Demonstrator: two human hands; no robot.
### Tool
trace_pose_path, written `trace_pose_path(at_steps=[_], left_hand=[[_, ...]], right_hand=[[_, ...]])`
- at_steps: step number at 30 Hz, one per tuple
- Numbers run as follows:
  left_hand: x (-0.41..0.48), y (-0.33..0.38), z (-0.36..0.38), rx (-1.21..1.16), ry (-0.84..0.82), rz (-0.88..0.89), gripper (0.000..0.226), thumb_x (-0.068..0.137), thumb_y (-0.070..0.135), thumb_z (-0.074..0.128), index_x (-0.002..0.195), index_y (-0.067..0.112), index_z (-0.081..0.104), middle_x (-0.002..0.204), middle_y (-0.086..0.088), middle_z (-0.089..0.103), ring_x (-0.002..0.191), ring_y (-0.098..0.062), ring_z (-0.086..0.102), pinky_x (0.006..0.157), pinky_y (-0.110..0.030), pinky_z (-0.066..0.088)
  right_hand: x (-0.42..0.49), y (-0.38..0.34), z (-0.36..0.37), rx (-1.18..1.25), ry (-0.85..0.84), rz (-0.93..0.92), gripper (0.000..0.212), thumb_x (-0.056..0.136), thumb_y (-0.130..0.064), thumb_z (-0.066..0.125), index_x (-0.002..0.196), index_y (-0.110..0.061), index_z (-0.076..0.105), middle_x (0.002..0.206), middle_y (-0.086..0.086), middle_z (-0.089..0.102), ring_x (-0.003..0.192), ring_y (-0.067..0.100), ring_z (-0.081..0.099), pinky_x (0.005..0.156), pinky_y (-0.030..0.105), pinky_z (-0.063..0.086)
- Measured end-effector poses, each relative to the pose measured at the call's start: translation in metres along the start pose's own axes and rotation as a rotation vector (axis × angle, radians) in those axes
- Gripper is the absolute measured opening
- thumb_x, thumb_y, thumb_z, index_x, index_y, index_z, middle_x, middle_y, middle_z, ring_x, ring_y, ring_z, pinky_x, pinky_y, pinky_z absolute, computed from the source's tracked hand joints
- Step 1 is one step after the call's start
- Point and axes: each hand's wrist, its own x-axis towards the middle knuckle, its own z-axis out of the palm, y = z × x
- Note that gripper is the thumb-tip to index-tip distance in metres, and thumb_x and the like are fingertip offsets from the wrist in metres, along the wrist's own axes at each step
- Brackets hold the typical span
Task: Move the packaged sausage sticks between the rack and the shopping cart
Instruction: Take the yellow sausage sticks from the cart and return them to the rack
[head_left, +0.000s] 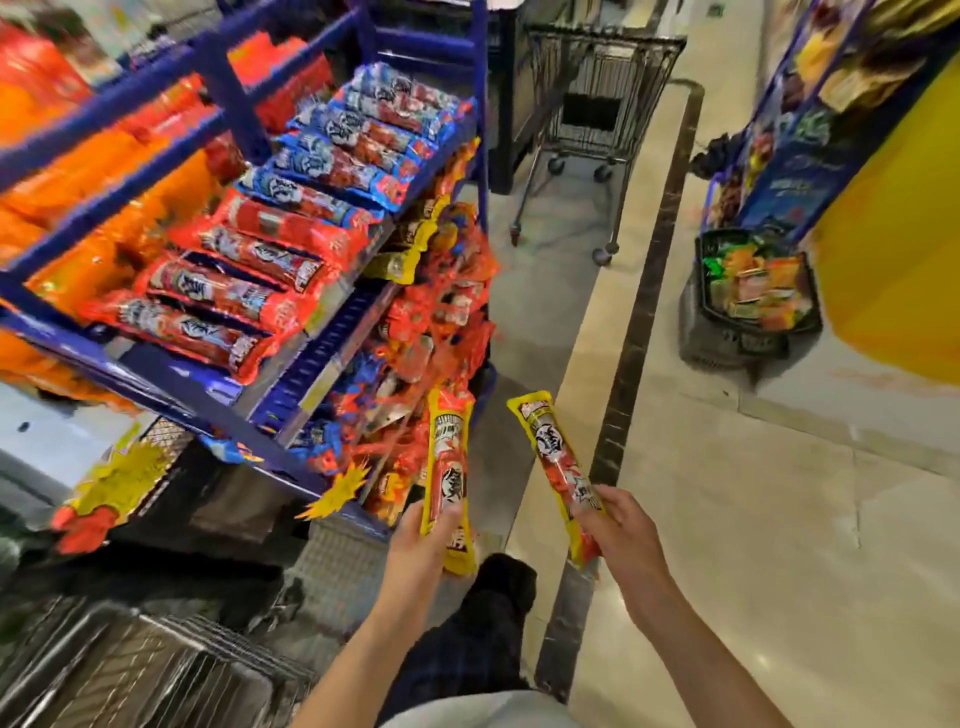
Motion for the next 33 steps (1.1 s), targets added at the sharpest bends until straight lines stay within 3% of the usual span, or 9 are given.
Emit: trace_pose_path(at_steps=[4,8,11,17,20,24,27,31,33], left_hand=[[0.043,0.020,0.016,-0.048,0.121,0.048,0.051,0.073,0.061,0.070,0.107,0.024,0.066,0.094,-0.017,0.068,0.076,-0.029,0.065,0.060,-0.041,0.053],[0.087,0.049,0.031,-0.160,0.243,0.047,0.026,0.094,0.040,0.059,0.110,0.019,0.061,0.089,-0.021,0.066,0.063,-0.024,0.063,0.047,-0.033,0.049],[0.118,0.073,0.042,-0.215,0.350,0.050,0.028,0.094,0.043,0.058,0.110,0.019,0.060,0.089,-0.023,0.067,0.061,-0.025,0.062,0.041,-0.026,0.044],[0.174,0.121,0.039,-0.231,0.470,0.053,0.030,0.095,0.046,0.054,0.115,0.024,0.054,0.056,-0.008,0.056,0.033,-0.016,0.048,0.035,-0.024,0.038],[0.179,0.130,0.036,-0.275,0.506,0.047,0.027,0.094,0.050,0.053,0.103,0.025,0.055,0.049,-0.004,0.055,0.034,-0.019,0.045,0.038,-0.023,0.036],[0.199,0.135,0.023,-0.376,0.540,0.019,0.029,0.088,0.043,0.066,0.110,0.026,0.060,0.069,-0.002,0.069,0.053,-0.020,0.060,0.052,-0.030,0.049],[0.208,0.135,0.023,-0.528,0.542,-0.032,0.038,0.078,0.031,0.075,0.112,0.021,0.061,0.072,-0.010,0.069,0.063,-0.027,0.060,0.064,-0.041,0.050],[0.217,0.152,0.029,-0.635,0.605,-0.007,0.027,0.086,0.012,0.069,0.111,0.007,0.060,0.070,-0.010,0.067,0.051,-0.023,0.055,0.046,-0.027,0.046],[0.221,0.162,0.031,-0.641,0.668,0.024,0.020,0.088,0.012,0.069,0.106,0.011,0.061,0.073,-0.010,0.068,0.053,-0.024,0.057,0.050,-0.030,0.051]], right_hand=[[0.058,-0.052,0.020,-0.064,-0.144,-0.071,0.025,0.084,-0.028,0.074,0.107,-0.029,0.064,0.105,-0.004,0.070,0.089,0.013,0.070,0.075,0.033,0.057],[0.112,-0.097,0.051,-0.112,-0.267,-0.091,0.025,0.082,-0.029,0.077,0.105,-0.031,0.067,0.100,-0.004,0.073,0.083,0.012,0.069,0.074,0.035,0.057],[0.148,-0.133,0.079,-0.131,-0.387,-0.105,0.023,0.082,-0.022,0.077,0.101,-0.031,0.068,0.094,-0.005,0.073,0.072,0.009,0.067,0.066,0.028,0.054],[0.213,-0.182,0.139,-0.271,-0.598,-0.177,0.035,0.080,-0.019,0.079,0.113,-0.023,0.067,0.079,-0.009,0.068,0.063,0.006,0.061,0.065,0.029,0.051],[0.225,-0.191,0.160,-0.254,-0.641,-0.152,0.038,0.080,-0.018,0.080,0.115,-0.019,0.067,0.089,-0.003,0.071,0.069,0.006,0.063,0.067,0.025,0.052],[0.244,-0.207,0.190,-0.227,-0.770,-0.055,0.039,0.079,-0.020,0.079,0.115,-0.019,0.065,0.104,0.003,0.073,0.083,0.013,0.066,0.077,0.028,0.055],[0.252,-0.205,0.200,-0.170,-0.835,0.130,0.040,0.083,0.001,0.067,0.122,-0.010,0.062,0.096,0.008,0.072,0.074,0.016,0.066,0.068,0.031,0.056],[0.270,-0.209,0.212,-0.133,-0.855,0.273,0.044,0.083,0.008,0.064,0.126,0.000,0.056,0.097,0.018,0.072,0.079,0.029,0.070,0.073,0.041,0.060],[0.279,-0.210,0.221,-0.158,-0.852,0.297,0.051,0.081,0.003,0.070,0.128,0.005,0.053,0.104,0.025,0.071,0.090,0.039,0.070,0.082,0.051,0.057]])
